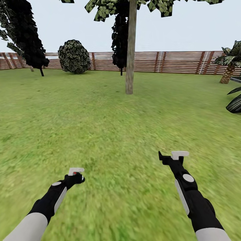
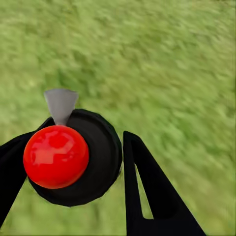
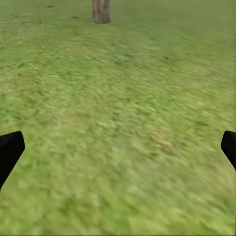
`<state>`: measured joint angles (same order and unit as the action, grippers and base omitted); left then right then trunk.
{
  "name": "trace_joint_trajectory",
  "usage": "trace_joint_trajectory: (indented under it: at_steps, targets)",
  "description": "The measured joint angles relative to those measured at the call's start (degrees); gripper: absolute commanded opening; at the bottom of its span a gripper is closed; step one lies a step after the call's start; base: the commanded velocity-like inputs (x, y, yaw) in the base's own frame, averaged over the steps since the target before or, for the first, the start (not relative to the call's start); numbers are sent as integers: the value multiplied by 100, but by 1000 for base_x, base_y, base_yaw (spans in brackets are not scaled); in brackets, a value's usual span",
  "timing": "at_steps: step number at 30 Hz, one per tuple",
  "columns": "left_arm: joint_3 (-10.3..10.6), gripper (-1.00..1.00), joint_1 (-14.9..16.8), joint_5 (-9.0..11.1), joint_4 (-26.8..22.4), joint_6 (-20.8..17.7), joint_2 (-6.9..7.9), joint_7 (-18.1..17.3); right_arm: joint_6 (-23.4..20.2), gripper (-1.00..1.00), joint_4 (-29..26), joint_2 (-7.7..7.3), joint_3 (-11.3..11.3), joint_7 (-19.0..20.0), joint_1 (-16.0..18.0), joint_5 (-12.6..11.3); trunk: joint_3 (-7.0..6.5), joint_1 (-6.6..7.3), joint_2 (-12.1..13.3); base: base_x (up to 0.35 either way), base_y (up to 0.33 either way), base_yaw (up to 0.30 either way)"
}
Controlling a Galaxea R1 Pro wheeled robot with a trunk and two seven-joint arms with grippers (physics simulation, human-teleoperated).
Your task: In the garden, pick up the pesticide atomizer on the floor and spray pesticide onto both trees until each tree trunk is fully covered.
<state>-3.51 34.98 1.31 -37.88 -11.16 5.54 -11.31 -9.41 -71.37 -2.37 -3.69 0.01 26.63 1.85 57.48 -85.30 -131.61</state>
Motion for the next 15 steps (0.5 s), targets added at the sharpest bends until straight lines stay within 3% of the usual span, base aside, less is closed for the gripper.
trace_joint_trajectory:
  at_steps: [15]
  targets:
    - [0, -100, 0, 0, 0, 0, 0, 3, 0, 100, 0, 0, 0, -3, 0, 0, 0, 0, 0, 340, 79, 0]
